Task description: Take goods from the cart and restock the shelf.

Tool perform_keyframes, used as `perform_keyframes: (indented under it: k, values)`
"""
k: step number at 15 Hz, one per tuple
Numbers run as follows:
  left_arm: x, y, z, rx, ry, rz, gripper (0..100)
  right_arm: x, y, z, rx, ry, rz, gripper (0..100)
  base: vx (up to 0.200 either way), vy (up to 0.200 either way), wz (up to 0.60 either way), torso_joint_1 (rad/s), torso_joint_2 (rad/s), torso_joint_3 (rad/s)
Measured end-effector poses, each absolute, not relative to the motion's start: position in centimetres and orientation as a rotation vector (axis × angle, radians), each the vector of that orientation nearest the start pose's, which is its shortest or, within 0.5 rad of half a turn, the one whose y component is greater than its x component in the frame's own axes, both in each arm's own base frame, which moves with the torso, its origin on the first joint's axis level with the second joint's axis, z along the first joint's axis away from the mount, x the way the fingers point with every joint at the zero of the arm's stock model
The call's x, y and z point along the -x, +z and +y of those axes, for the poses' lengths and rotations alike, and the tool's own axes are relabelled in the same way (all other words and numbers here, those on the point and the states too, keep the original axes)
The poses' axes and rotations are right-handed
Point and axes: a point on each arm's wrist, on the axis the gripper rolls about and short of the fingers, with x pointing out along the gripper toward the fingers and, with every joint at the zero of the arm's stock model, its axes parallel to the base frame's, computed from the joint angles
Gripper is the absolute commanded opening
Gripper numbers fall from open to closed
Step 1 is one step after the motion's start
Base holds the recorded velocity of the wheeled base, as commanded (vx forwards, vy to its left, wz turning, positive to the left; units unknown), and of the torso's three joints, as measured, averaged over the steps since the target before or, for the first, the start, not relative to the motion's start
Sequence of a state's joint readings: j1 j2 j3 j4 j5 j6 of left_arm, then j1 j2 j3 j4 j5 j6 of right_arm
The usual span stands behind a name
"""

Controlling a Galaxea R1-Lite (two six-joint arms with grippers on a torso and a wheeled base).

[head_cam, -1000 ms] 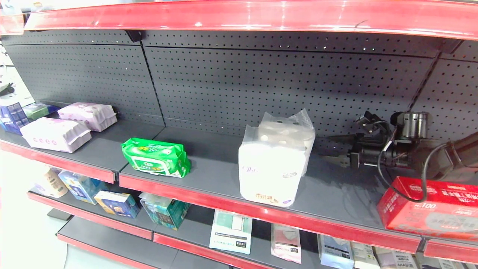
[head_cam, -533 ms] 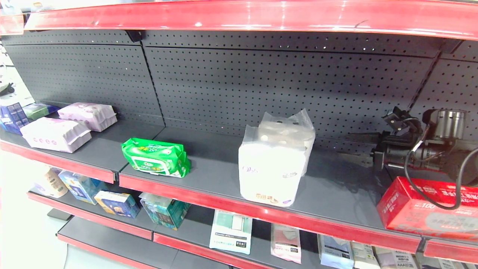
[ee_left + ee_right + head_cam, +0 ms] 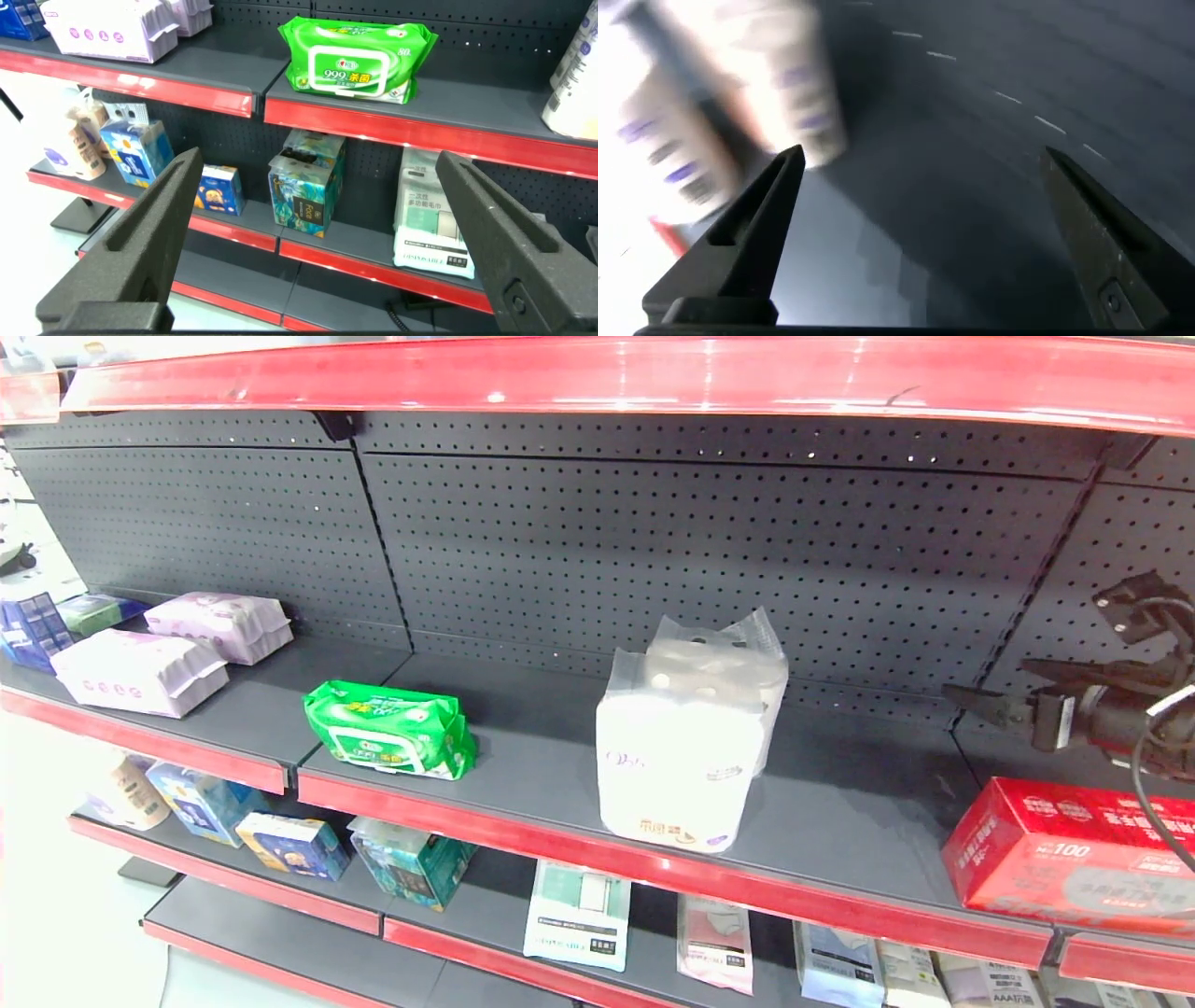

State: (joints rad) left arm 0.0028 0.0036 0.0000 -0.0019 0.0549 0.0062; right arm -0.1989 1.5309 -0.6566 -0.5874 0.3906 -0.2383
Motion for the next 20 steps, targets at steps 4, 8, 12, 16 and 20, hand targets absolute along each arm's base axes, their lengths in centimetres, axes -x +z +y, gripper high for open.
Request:
perform_keyframes:
  k: [4, 8, 12, 16, 20]
  values:
    - [2.3, 7.6, 0.1, -0.006, 0.058, 0.003, 100, -16.6, 20.5, -3.0, 0.110, -0.044, 0.279, 100, 0.000, 0.000, 0.00, 0.000, 0.00, 0.000]
    - [2.3, 7.6, 0.1, -0.006, 0.057, 0.003, 100, -7.3, 19.4, -1.3, 0.094, -0.157, 0.202, 100, 0.000, 0.000, 0.00, 0.000, 0.00, 0.000]
    - [2.3, 7.6, 0.1, -0.006, 0.058, 0.003, 100, -1.1, 14.3, -0.1, 0.094, -0.148, 0.095, 100, 0.000, 0.000, 0.00, 0.000, 0.00, 0.000]
    - [2.3, 7.6, 0.1, -0.006, 0.057, 0.003, 100, 1.2, 9.4, 0.5, 0.077, 0.039, 0.113, 100, 0.000, 0.000, 0.00, 0.000, 0.00, 0.000]
    - [2.3, 7.6, 0.1, -0.006, 0.058, 0.001, 100, 1.9, 8.6, 0.3, 0.064, 0.110, 0.073, 100, 0.000, 0.000, 0.00, 0.000, 0.00, 0.000]
